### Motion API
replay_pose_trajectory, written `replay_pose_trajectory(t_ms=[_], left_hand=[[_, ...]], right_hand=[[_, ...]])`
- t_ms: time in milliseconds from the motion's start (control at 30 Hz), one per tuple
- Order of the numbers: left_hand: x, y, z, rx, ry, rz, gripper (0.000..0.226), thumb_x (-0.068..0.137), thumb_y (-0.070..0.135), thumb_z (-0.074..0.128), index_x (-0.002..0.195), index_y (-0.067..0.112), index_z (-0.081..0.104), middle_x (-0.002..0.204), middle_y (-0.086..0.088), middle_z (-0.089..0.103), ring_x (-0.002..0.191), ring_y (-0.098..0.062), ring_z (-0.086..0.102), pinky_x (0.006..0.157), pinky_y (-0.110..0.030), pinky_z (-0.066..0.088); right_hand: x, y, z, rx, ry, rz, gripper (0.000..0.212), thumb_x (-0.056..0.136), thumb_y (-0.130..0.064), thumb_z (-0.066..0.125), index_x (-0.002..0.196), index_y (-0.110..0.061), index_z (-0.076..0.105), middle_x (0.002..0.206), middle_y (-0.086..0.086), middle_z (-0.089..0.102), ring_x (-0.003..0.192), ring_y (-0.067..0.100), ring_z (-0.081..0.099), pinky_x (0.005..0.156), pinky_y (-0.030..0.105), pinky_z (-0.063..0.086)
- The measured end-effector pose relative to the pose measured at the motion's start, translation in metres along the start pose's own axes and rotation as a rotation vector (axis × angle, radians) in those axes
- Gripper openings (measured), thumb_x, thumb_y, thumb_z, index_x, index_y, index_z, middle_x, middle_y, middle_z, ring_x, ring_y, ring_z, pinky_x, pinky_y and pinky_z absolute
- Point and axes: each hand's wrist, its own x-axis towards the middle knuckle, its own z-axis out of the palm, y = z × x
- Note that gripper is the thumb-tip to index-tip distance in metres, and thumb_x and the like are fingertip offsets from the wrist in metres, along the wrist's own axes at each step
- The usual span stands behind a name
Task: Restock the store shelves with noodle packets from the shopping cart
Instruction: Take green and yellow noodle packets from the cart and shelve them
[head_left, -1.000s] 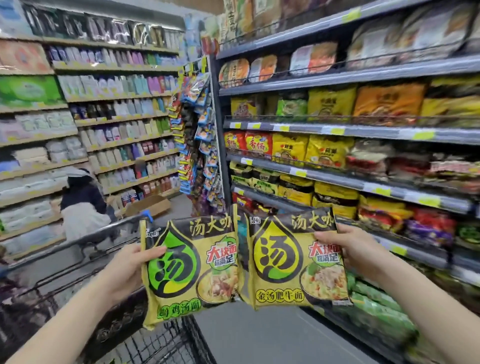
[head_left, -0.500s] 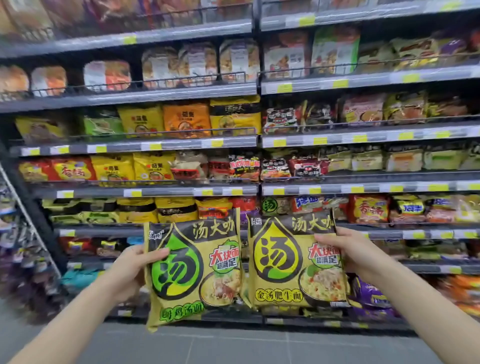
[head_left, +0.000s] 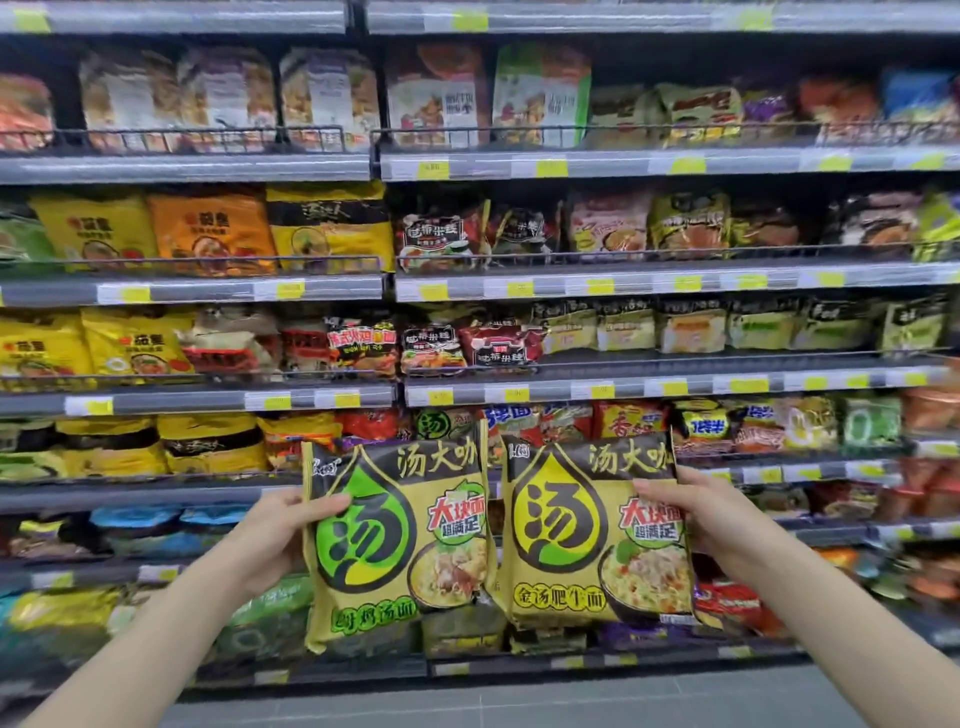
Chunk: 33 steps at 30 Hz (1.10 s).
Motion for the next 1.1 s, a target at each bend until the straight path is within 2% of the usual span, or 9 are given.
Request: replay_pose_trajectory(t_ms=[200,300,433,533,700,767,900,1033,1100], left_hand=[[0.032,0.006,0.001,0.004,0.018,-0.008,0.032,0.067,0.019,0.068,0.092,-0.002,0.065,0.089,-0.022,0.072,0.072,-0.031,0.070,0.070,-0.045,0.057],[0.053,0.008,-0.009,0.001,0.024,-0.015,0.030,0.067,0.016,0.067,0.091,-0.002,0.065,0.089,-0.022,0.072,0.074,-0.031,0.071,0.070,-0.044,0.058],[0.091,0.011,-0.031,-0.003,0.040,-0.041,0.040,0.067,0.013,0.079,0.098,-0.007,0.063,0.100,-0.028,0.068,0.088,-0.038,0.067,0.089,-0.053,0.050],[0.123,0.017,-0.048,0.000,0.066,-0.037,0.048,0.066,0.015,0.075,0.102,-0.012,0.059,0.099,-0.029,0.068,0.080,-0.034,0.068,0.084,-0.049,0.050],[0.176,0.021,-0.067,0.010,0.055,-0.020,0.013,0.076,0.007,0.064,0.083,-0.003,0.061,0.080,-0.020,0.072,0.064,-0.024,0.070,0.070,-0.039,0.052],[0.193,0.018,-0.074,-0.002,0.050,-0.017,0.021,0.072,0.009,0.071,0.085,-0.005,0.063,0.089,-0.025,0.071,0.067,-0.026,0.070,0.072,-0.040,0.052],[0.224,0.006,-0.084,-0.009,0.030,-0.051,0.051,0.056,0.021,0.088,0.090,-0.007,0.064,0.100,-0.030,0.067,0.072,-0.030,0.071,0.072,-0.041,0.053],[0.254,-0.018,-0.089,-0.039,-0.011,-0.047,0.066,0.012,0.037,0.095,0.064,0.003,0.075,0.082,-0.023,0.072,0.066,-0.028,0.071,0.052,-0.031,0.056],[0.272,-0.039,-0.092,-0.041,-0.019,-0.030,0.080,0.010,0.038,0.095,0.077,-0.001,0.073,0.087,-0.024,0.071,0.070,-0.030,0.071,0.053,-0.031,0.056]], right_hand=[[0.049,-0.004,0.001,0.050,-0.022,-0.014,0.024,0.085,-0.010,0.065,0.074,-0.021,0.047,0.075,0.004,0.063,0.071,0.017,0.056,0.077,0.039,0.039],[0.084,-0.002,0.012,0.069,-0.049,-0.002,0.019,0.084,-0.011,0.067,0.085,-0.019,0.050,0.080,0.007,0.067,0.075,0.020,0.060,0.066,0.033,0.042],[0.134,-0.005,0.034,0.014,-0.087,0.038,0.012,0.083,-0.013,0.068,0.089,-0.007,0.058,0.072,0.007,0.071,0.072,0.023,0.063,0.061,0.032,0.041],[0.170,-0.010,0.052,0.008,-0.102,0.054,0.020,0.081,-0.011,0.069,0.094,0.000,0.058,0.068,0.007,0.072,0.069,0.024,0.064,0.062,0.032,0.045],[0.220,-0.013,0.076,0.048,-0.095,0.006,0.017,0.083,-0.009,0.067,0.076,-0.012,0.052,0.076,0.010,0.068,0.075,0.023,0.059,0.069,0.036,0.041],[0.238,-0.008,0.082,0.037,-0.112,0.033,0.013,0.082,-0.013,0.069,0.084,-0.009,0.057,0.078,0.010,0.070,0.078,0.024,0.061,0.068,0.034,0.041],[0.277,0.013,0.090,0.004,-0.161,0.104,0.074,0.053,-0.036,0.087,0.113,-0.005,0.058,0.089,0.008,0.076,0.092,0.029,0.067,0.090,0.044,0.046],[0.313,0.037,0.096,-0.009,-0.212,0.134,0.066,0.050,-0.029,0.089,0.106,-0.006,0.064,0.093,0.013,0.075,0.091,0.031,0.068,0.101,0.053,0.043],[0.335,0.055,0.101,-0.001,-0.229,0.138,0.071,0.048,-0.030,0.090,0.109,-0.004,0.063,0.095,0.016,0.074,0.091,0.032,0.069,0.099,0.053,0.045]])
